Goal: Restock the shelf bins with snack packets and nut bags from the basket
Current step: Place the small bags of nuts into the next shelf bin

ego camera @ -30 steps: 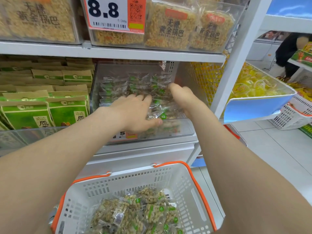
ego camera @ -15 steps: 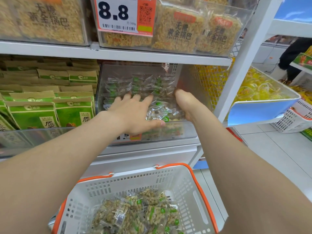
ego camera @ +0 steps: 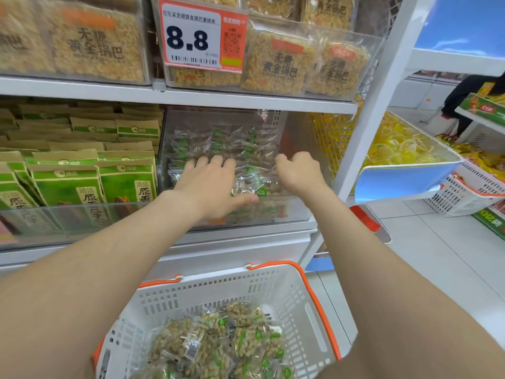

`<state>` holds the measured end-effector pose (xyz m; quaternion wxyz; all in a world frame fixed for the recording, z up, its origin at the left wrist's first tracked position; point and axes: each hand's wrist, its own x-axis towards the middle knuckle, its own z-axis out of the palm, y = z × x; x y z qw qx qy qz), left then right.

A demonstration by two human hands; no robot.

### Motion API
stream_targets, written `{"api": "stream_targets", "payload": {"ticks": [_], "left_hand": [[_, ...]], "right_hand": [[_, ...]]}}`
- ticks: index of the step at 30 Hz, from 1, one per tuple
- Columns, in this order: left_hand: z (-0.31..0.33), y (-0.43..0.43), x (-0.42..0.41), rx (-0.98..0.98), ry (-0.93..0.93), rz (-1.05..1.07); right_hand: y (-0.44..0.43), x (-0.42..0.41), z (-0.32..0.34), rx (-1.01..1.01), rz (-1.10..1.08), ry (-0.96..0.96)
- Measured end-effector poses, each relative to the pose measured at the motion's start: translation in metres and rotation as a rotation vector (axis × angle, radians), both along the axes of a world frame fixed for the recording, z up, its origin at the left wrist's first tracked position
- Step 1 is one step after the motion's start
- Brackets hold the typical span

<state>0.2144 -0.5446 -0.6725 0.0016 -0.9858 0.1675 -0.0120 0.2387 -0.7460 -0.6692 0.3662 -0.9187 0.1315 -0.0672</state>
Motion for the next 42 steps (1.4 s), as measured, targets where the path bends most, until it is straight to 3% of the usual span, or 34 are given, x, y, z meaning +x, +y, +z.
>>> {"api": "stream_targets", "payload": {"ticks": [4, 7, 11, 15, 18, 23, 31, 34, 42], "left_hand": [[0.005, -0.002, -0.018, -0.148, -0.188, -0.13], [0.01, 0.0, -0.035, -0.249, -0.287, -0.192], [0.002, 0.006, -0.055, -0.161, -0.129, -0.19], [-0.016, 0.006, -0.067, 0.037, -0.245, -0.343], [-0.03, 0.003, -0.075, 0.178, -0.307, -0.387], [-0.047, -0.01, -0.084, 0.296, 0.026, -0.437], [-0.067, -0.009, -0.067, 0.439, 0.34, -0.392], [-0.069, -0.003, -0.06, 0.405, 0.386, -0.414], [-0.063, -0.004, -0.063, 0.488, 0.445, -0.392]], "right_hand": [[0.009, -0.028, -0.006, -0.349, 0.034, -0.38], [0.018, -0.056, -0.006, -0.311, 0.158, -0.486], [0.026, -0.085, -0.03, -0.432, 0.33, -0.234], [0.026, -0.102, -0.084, -0.584, 0.592, 0.218], [0.029, -0.112, -0.12, -0.654, 0.73, 0.444], [0.046, -0.121, -0.178, -0.81, 0.852, 0.677], [0.037, -0.1, -0.263, -1.169, 0.903, 0.855], [0.028, -0.099, -0.278, -1.122, 0.912, 0.96], [0.04, -0.102, -0.286, -1.145, 0.898, 0.873]]}}
